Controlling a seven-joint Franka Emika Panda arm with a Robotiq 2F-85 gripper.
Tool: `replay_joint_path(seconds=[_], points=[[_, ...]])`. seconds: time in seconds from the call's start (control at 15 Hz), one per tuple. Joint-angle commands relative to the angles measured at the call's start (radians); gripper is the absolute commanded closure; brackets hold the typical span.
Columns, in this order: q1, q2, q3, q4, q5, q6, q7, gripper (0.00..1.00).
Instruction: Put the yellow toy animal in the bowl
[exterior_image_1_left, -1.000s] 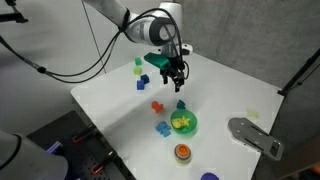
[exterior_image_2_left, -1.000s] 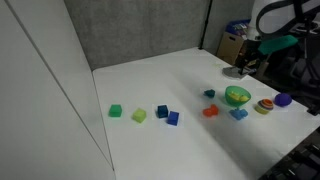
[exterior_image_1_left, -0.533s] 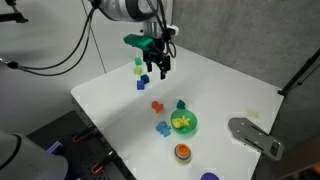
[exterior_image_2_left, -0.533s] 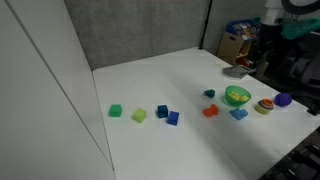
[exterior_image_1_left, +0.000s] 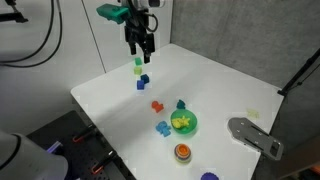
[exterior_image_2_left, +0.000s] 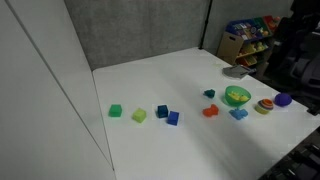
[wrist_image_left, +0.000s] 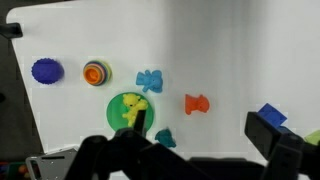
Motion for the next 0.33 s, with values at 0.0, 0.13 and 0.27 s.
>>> replay_joint_path(seconds=[0.0,0.13,0.27], points=[[-0.03,-0.074,0.014,-0.03,0.02,-0.059,-0.05,0.0],[-0.035,-0.046,0.024,-0.01,0.009,-0.045,-0.023,0.0],[-0.036,-0.057,0.023,-0.019,0.009,-0.047,-0.031,0.0]])
